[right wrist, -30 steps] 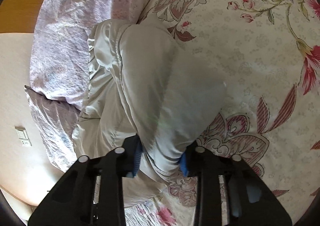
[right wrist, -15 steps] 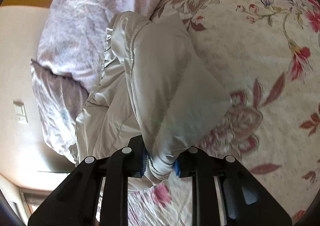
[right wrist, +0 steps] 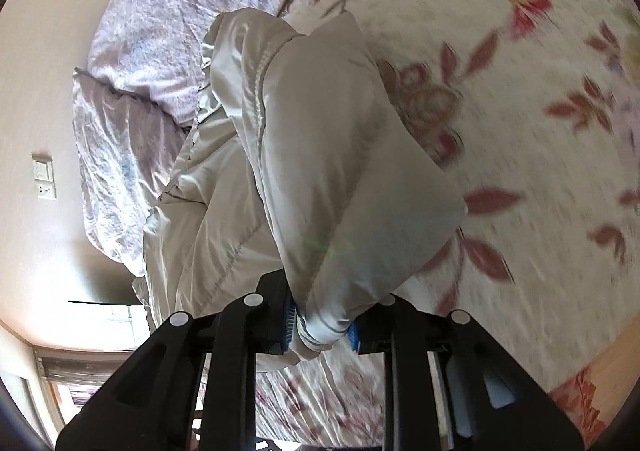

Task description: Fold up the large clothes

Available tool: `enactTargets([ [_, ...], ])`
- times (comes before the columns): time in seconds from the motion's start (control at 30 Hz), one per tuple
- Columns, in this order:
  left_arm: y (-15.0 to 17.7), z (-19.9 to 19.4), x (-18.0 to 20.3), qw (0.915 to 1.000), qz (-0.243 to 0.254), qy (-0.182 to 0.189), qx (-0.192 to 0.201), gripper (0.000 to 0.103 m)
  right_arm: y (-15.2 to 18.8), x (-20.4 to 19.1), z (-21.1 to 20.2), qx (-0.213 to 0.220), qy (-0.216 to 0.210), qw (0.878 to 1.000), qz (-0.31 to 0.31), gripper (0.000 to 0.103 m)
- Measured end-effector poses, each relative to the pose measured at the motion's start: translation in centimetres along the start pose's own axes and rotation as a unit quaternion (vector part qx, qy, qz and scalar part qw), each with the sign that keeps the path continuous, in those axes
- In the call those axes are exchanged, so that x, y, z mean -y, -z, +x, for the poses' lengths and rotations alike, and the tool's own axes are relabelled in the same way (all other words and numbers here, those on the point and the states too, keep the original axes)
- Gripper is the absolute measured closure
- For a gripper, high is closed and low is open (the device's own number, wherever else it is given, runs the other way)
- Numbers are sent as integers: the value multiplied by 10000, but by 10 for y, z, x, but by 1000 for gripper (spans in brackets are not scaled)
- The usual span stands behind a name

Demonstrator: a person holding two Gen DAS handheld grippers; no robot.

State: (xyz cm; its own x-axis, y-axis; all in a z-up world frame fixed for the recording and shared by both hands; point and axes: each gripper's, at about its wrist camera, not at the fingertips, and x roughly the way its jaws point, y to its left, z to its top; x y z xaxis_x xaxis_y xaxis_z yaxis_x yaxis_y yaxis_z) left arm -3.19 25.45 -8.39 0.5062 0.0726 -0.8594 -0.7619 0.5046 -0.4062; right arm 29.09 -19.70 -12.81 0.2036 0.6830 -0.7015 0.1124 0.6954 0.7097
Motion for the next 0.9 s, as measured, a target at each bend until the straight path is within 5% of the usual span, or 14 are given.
enactTargets([
  [0.23,17,-10,-13,9999,-77,-41,62,82,19,9,-10,-4,99,9998,-181,77],
  [0.4,17,-13,-14,9997,-73,-197,108,65,24,9,-31,320,785,9954,-442,33],
  [0.53,15,-15,-19,9994,-65,-286,202,46,23,1,-66,1127,1474,9801,-710,33],
  [0.67,13,-14,-18,9995,39,-244,205,39,20,-41,-80,1672,1746,9605,-1381,33],
  [0.77,11,-11,-16,9995,91,-247,188,35,28,-82,-65,1626,1657,9466,-2236,33],
  [0.9,10,-8,-16,9995,85,-257,164,34,47,-136,-13,1056,1336,9340,-3141,34],
])
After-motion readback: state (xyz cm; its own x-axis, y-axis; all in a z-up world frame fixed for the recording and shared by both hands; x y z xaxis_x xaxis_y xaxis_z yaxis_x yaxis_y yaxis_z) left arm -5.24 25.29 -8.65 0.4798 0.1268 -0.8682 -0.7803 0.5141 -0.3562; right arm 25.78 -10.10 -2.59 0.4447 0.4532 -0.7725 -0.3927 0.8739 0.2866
